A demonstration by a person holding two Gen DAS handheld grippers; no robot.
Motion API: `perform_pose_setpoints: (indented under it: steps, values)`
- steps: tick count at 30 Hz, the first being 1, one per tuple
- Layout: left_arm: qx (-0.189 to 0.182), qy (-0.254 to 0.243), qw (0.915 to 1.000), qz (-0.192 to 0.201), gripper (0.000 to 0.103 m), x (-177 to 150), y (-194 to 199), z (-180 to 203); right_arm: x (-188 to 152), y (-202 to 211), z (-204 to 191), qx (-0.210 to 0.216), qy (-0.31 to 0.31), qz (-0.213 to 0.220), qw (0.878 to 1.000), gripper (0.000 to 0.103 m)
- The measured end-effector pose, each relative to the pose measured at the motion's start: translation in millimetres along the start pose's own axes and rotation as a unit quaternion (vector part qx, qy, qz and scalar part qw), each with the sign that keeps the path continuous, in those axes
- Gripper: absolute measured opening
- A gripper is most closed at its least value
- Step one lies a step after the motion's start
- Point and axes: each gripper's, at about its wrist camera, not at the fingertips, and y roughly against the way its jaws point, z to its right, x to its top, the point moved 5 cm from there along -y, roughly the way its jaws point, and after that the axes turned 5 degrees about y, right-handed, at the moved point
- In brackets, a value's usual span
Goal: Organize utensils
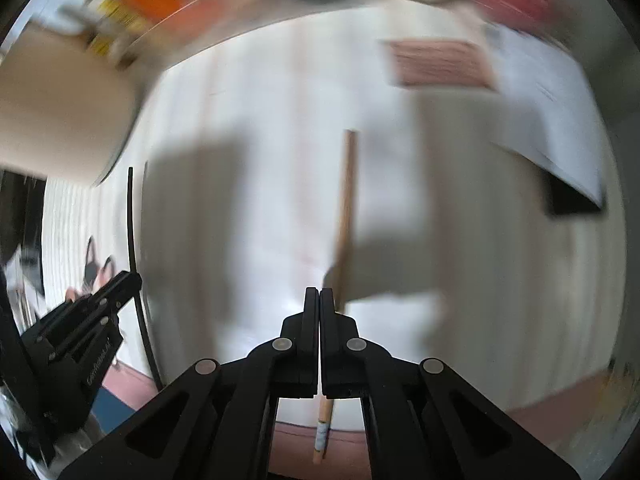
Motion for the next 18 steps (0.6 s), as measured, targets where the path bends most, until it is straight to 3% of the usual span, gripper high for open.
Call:
perform_pose_setpoints:
  steps: [3,7,9,11,15,18]
  values:
    - [0.014,0.03,0.9995,-0.004,0.003,0,-3,-30,12,-6,-26,0.007,0.027,-0.007,1.0,0.0]
    - [0.015,0.053,0.9985,-0.006,0.003,-4,-1,-54,19,7,-29,0.002,0.028,-0.006,1.0,0.004]
    - [0.011,0.062,0.998,-0.008,0.003,-3,-1,-60,19,13,-19,-0.012,0.008,-0.006,1.0,0.028]
    - [0.006,0.068,0.9976,-0.012,0.003,-3,-4,-64,22,10,-11,-0.002,-0.014,-0.011,1.0,0.041]
    - [-0.002,0.07,0.9974,-0.013,0.003,-7,-3,-81,20,-13,-25,0.025,-0.024,-0.038,0.999,0.042]
    - [-0.007,0.073,0.9972,-0.014,0.004,-6,-3,-78,25,-22,-46,-0.015,-0.002,-0.035,0.999,0.042]
